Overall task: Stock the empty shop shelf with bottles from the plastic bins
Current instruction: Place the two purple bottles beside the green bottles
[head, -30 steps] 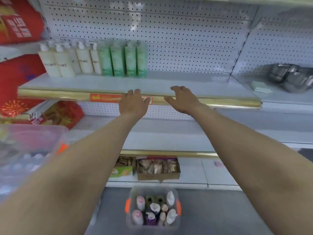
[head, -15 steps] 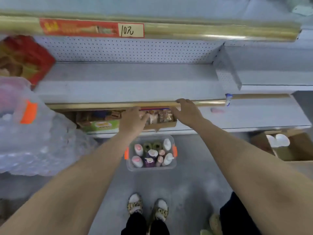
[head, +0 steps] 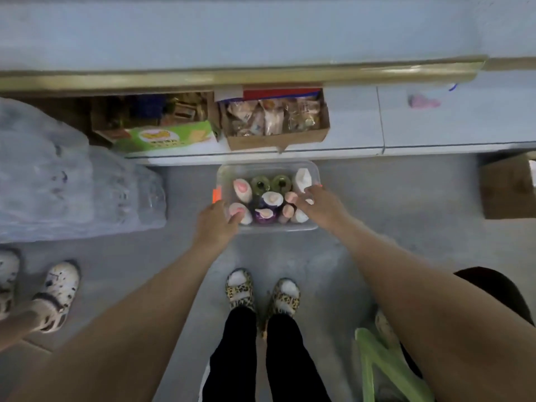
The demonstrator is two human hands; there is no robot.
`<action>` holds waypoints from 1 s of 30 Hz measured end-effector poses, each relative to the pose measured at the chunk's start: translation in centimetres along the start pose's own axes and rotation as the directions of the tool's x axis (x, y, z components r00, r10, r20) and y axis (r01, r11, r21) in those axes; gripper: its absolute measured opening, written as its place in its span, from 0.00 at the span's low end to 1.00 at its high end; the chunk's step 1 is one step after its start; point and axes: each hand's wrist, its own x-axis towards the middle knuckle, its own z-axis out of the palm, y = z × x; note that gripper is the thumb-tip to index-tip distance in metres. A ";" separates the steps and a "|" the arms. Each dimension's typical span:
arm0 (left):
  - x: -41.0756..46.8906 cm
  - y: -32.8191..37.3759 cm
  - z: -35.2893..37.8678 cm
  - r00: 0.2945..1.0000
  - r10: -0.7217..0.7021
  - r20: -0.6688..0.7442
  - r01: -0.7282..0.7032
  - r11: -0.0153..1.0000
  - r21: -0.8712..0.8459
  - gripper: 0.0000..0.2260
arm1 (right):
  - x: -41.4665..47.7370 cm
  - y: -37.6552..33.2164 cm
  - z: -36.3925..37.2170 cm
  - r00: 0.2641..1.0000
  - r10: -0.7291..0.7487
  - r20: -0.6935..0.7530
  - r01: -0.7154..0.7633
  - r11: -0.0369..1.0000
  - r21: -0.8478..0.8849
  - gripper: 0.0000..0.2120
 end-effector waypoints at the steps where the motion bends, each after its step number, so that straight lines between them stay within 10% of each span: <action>1: 0.5 -1.0 1.2 1.000 -0.016 0.005 0.017 1.000 -0.023 0.25 | 0.8 0.6 1.2 1.000 -0.004 0.013 0.004 1.000 0.006 0.26; 12: 8.0 -8.6 12.3 0.997 -0.060 0.047 0.065 0.992 -0.111 0.28 | 10.0 6.2 12.9 0.999 0.007 0.046 -0.012 0.994 0.109 0.24; 23: 19.4 -8.9 22.0 0.973 0.197 0.124 -0.136 0.915 -0.381 0.31 | 22.1 8.1 18.2 0.973 -0.229 -0.030 0.231 0.971 0.057 0.28; 30: 24.4 -10.5 26.0 0.942 0.238 0.237 -0.124 0.902 -0.413 0.29 | 28.0 7.9 17.8 0.893 -0.394 0.219 0.427 0.895 -0.130 0.32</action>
